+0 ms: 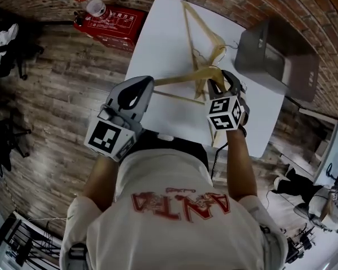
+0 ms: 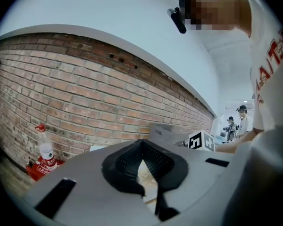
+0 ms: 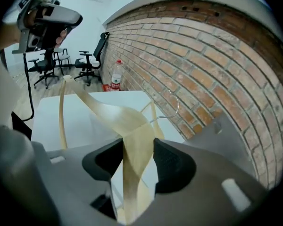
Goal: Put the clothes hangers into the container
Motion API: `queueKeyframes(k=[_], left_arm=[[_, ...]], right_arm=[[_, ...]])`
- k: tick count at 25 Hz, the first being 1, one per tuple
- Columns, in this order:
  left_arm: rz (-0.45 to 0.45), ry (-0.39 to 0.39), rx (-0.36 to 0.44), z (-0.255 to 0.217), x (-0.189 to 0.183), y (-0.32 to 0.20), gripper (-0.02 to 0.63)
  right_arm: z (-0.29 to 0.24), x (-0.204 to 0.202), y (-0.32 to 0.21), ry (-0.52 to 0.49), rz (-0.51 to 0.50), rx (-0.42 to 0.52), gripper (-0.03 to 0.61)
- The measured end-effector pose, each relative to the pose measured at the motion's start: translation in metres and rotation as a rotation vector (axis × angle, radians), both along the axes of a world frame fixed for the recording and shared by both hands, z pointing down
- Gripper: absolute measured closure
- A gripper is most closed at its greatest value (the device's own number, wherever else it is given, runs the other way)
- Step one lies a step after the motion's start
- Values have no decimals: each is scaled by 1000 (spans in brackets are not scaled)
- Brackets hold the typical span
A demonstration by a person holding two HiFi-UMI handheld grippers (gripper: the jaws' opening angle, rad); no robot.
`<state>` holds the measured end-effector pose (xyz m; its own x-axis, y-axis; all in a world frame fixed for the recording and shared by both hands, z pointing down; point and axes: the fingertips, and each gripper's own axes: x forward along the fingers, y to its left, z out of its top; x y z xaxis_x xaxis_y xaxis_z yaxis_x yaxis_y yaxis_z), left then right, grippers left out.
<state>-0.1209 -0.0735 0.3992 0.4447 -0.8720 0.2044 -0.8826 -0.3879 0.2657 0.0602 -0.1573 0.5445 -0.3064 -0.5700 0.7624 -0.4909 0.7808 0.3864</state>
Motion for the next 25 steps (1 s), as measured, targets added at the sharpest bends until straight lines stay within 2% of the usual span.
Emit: queueKeyframes(k=[6,15,22,25], left_arm=[[77,-1,79,-39,26,-5,604],[180,55,157,-83,82,-19,604],[257,81,171,-99,140,-32,604],[276,89,189,-105,158,-32,604]], right_arm=[[-62,57,1,-33,150,123,382],[-175,220,-5,70,389,297,382],[-249,297,-30,141,449,400,382],[-276,325,-51,222,453,441,382]])
